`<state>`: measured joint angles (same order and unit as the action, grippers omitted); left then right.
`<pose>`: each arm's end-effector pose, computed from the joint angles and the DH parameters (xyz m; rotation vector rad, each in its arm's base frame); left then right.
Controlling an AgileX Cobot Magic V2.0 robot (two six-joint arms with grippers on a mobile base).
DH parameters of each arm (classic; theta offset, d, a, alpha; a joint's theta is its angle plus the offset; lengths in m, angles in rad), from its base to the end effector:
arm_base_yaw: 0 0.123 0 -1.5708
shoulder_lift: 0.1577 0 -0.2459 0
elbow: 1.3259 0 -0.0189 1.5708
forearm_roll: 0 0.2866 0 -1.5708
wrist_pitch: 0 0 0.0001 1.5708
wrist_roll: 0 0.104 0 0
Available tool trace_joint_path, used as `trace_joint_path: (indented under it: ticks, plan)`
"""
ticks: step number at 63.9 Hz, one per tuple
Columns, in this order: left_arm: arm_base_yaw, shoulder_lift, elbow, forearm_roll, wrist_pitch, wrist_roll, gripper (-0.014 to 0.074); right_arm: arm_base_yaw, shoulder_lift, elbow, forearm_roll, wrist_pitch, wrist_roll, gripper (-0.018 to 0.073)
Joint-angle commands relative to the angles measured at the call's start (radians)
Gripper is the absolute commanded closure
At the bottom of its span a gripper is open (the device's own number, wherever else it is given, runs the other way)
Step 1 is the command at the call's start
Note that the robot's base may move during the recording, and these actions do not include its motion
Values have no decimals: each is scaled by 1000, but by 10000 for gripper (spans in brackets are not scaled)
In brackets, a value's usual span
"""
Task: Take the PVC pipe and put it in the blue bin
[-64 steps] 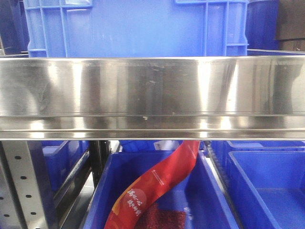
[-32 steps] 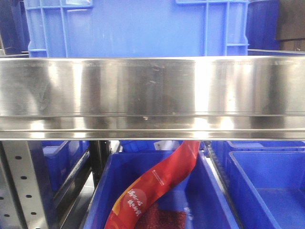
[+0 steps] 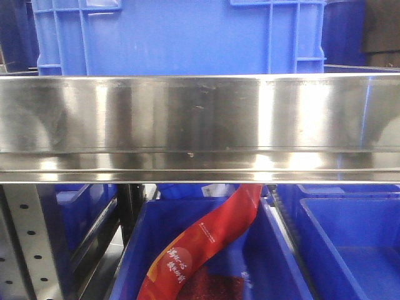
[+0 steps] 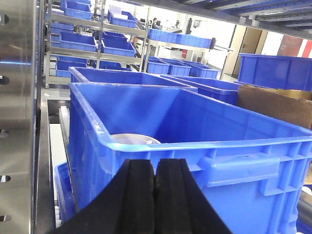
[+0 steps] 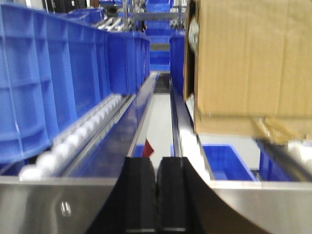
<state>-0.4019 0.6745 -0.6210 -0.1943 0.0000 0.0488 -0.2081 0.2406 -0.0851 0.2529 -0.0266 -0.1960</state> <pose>0.2063 -0.0877 0.3368 0.1986 1.5403 -0.4342 0.1608 -0.0346 0.2131 0.2184 1.5999 -0.1223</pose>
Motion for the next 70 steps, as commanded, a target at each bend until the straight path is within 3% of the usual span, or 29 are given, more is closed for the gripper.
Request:
trace_joint_path:
  ticks: [1,9,23,70]
  plan:
    - [-1,-7,1,-6,-23,-6,707,-2,-9,47,-47,-53,62,721]
    - [-1,-7,1,-6,-23,-6,707,2,-55,85,-195,-164,220,721]
    - [-1,-7,1,-6,-23,-6,707,2,-222,85,-253,-18,222,721]
    - [-1,-7,1,-6,-23,-6,707,0,-241,85,-253,13,222,721]
